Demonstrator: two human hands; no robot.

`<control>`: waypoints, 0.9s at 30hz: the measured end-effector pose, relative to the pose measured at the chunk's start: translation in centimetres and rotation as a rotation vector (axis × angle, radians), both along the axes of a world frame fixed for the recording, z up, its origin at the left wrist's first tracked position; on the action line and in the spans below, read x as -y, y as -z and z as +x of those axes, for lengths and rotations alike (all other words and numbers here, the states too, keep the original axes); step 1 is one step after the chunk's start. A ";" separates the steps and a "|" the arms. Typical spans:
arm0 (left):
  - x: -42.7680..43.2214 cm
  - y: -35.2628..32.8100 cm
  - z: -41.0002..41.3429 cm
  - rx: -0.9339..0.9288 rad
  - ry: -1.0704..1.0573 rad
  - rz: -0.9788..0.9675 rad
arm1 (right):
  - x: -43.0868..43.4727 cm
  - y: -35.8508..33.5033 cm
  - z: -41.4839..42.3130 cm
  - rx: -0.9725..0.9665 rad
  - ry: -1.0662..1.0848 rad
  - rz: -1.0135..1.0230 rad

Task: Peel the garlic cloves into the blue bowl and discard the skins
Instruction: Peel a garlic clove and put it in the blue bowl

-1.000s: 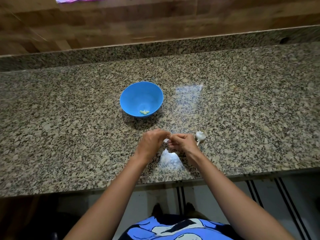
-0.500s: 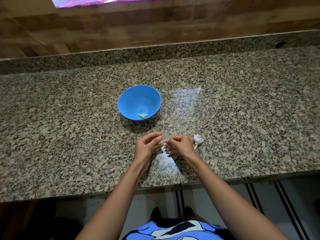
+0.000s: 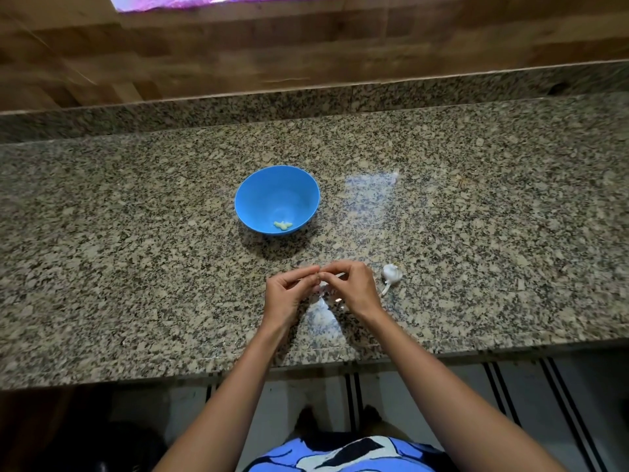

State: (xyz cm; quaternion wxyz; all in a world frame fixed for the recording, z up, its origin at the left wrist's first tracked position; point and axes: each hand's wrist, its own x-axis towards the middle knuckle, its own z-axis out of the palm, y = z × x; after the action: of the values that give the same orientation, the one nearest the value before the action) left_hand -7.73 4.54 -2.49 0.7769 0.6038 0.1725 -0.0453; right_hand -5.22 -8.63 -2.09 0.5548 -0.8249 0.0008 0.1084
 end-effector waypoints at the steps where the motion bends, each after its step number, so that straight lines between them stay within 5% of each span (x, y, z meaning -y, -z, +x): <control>1: 0.0 0.1 0.0 0.005 -0.004 0.004 | 0.0 0.0 0.0 0.004 -0.015 -0.009; 14: -0.1 1.0 -0.3 0.083 -0.073 0.239 | -0.2 0.4 0.7 0.102 -0.131 -0.140; 27: -0.7 0.4 0.6 0.086 -0.002 0.235 | -0.1 0.9 0.7 -0.008 -0.025 0.106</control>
State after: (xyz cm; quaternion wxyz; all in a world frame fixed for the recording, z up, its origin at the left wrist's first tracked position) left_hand -7.16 5.23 -2.88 0.7074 0.6921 0.1437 0.0019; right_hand -4.54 -8.50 -2.97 0.5963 -0.7939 -0.0131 0.1184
